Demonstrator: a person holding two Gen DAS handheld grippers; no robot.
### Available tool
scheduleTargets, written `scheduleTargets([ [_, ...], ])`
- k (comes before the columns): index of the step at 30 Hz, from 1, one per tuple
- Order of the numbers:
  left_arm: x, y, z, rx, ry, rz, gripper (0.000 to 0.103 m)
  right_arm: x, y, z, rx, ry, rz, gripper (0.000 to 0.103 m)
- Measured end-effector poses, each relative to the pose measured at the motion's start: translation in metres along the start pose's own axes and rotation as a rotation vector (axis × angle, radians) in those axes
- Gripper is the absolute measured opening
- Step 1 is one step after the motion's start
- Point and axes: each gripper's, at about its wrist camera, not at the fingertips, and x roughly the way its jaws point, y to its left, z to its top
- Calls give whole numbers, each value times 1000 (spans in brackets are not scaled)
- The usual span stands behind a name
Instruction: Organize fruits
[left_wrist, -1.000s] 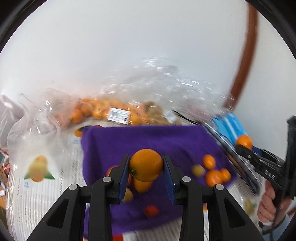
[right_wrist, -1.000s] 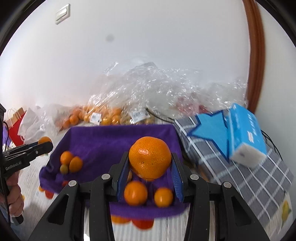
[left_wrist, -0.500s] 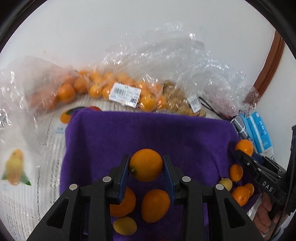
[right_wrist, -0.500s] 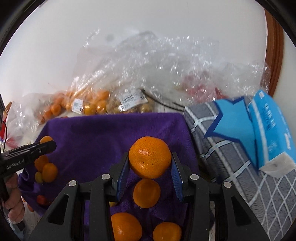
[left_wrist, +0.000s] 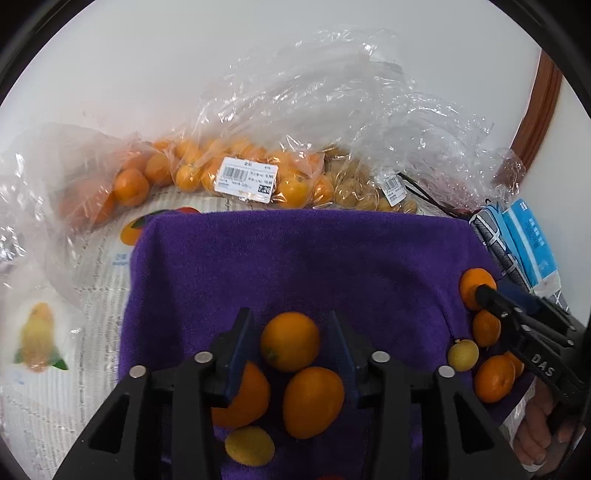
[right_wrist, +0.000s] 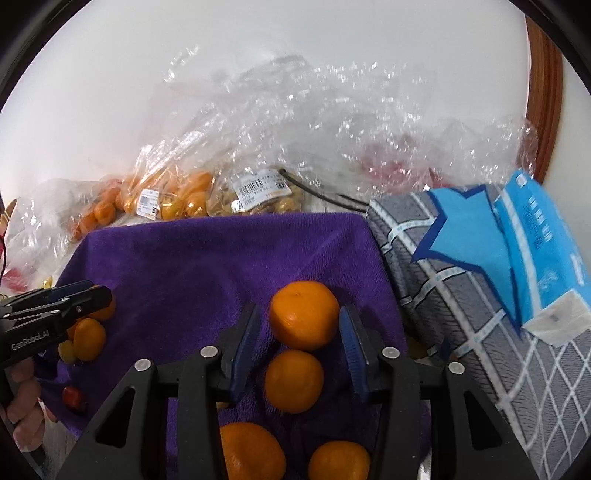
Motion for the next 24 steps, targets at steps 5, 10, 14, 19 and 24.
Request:
scheduleTargets([
  [5,-46,-6,-1,19,-66,-17,57,-45,8,1,15,-45,-13,62],
  [10,-103,-15,-29,46,-126,-10,72,-107,22,-13,4,-50,-47,67],
  [14,-148,-27,-60,72,-155,20,78,-154,25,-32,49,-37,-31,67],
  [19,-196,-38,-94,77,-195,19,92,-216,30,-66,63,-83,-69,88],
  [24,-243,-49,-128,69,-238,30,94,-271,34,-99,42,-148,-73,98],
])
